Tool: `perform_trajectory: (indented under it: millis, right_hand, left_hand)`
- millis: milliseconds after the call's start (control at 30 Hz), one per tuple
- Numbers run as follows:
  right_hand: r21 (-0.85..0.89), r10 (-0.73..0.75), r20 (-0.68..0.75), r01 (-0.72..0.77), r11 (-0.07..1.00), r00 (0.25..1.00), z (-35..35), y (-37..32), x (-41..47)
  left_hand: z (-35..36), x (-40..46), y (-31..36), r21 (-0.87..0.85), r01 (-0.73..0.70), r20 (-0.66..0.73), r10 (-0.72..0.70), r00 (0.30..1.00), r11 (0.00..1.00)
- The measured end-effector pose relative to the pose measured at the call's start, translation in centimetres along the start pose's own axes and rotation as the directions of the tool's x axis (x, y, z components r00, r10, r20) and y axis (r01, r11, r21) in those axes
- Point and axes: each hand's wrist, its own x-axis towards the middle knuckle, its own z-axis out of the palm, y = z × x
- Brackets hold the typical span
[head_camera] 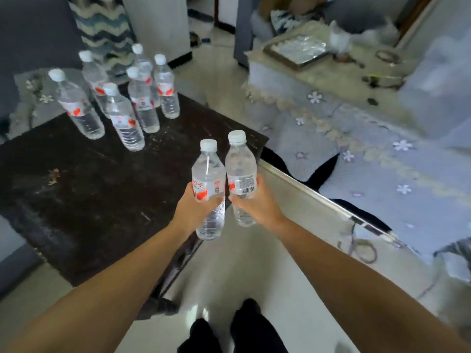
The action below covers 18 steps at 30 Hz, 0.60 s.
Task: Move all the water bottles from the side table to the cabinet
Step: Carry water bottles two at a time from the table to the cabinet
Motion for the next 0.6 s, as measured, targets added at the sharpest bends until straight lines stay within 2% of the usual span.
perform_trajectory:
  millis: [133, 367, 400, 500, 600]
  right_hand:
    - [0.058, 0.100, -0.221, -0.089, 0.994, 0.970, -9.6, 3.5, -4.8]
    - [0.052, 0.188, -0.461, -0.186, 0.981, 0.867, -24.2, 11.2, -16.0]
    - [0.038, 0.179, -0.465, -0.182, 0.982, 0.867, -24.7, 11.5, -16.5]
    - [0.062, 0.232, -0.569, -0.240, 0.969, 0.789, -30.6, 14.6, -23.2]
    - [0.113, 0.292, -0.678, -0.297, 0.948, 0.675, -34.9, 16.8, -29.7]
  left_hand:
    - [9.5, -0.9, 3.8, 0.047, -0.074, 0.212, 0.063, 0.975, 0.996]
    - [27.5, -6.3, 7.6, 0.068, -0.160, 0.394, 0.121, 0.911, 0.985]
    - [28.1, -6.4, 7.6, 0.076, -0.152, 0.389, 0.111, 0.914, 0.985]
    - [36.0, -10.3, 8.9, 0.077, -0.210, 0.502, 0.144, 0.853, 0.975]
    - [42.4, -14.9, 9.9, 0.090, -0.268, 0.616, 0.157, 0.772, 0.959]
